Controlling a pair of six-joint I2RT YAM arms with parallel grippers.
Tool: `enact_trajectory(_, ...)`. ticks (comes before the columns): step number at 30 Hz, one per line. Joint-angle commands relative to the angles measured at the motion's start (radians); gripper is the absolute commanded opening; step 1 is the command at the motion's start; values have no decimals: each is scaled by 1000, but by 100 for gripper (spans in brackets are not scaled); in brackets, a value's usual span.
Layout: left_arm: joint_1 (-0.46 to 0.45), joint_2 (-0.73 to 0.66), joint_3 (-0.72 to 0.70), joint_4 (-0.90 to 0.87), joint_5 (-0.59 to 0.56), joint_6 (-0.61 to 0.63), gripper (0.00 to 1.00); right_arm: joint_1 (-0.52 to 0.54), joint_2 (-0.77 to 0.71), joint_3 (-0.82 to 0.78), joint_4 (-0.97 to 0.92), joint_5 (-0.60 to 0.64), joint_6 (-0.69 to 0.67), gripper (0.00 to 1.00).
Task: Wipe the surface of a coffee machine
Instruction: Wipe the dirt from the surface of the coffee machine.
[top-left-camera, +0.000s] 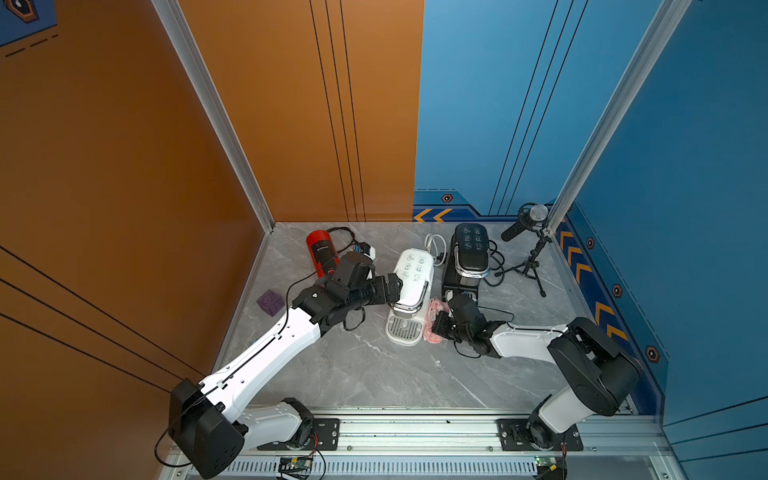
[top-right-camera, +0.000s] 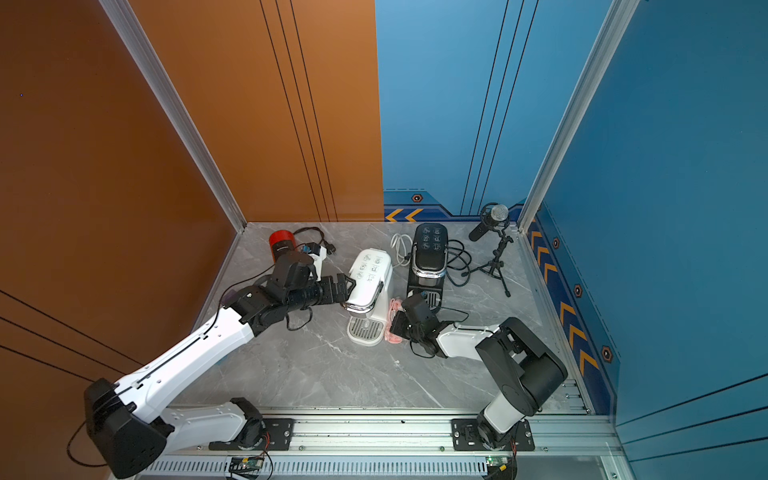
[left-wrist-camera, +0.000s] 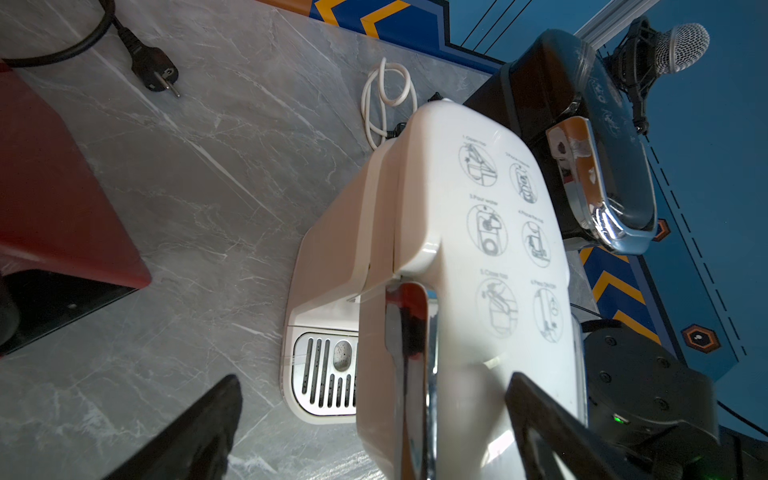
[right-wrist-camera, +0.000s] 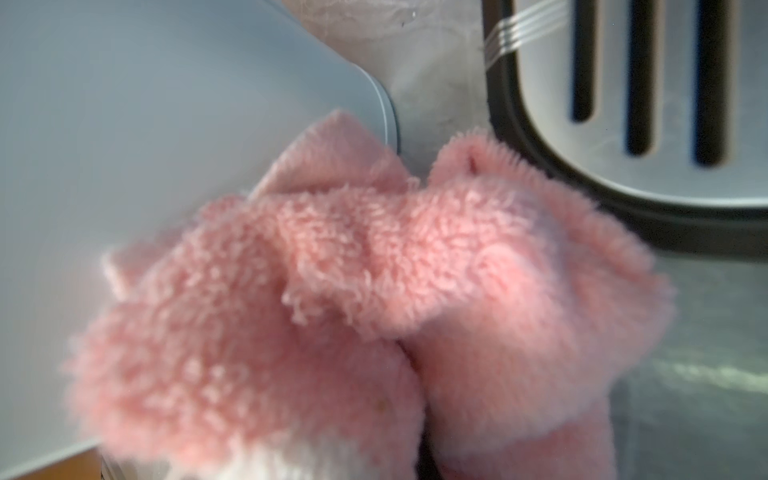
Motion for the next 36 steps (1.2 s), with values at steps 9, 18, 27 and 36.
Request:
enact_trajectory(9, 11, -26, -12, -14, 6, 26, 100, 73, -204, 25, -543, 279, -38, 0)
enact_trajectory(18, 12, -55, -28, -13, 0, 23, 100, 34, -281, 85, -865, 325, -175, 5)
enact_trajectory(27, 15, -107, -61, -14, -15, 22, 100, 66, -161, 141, -901, 389, -191, 51)
enact_trajectory(36, 20, -107, -56, -13, -14, 29, 100, 68, -104, 157, -904, 434, -167, 65)
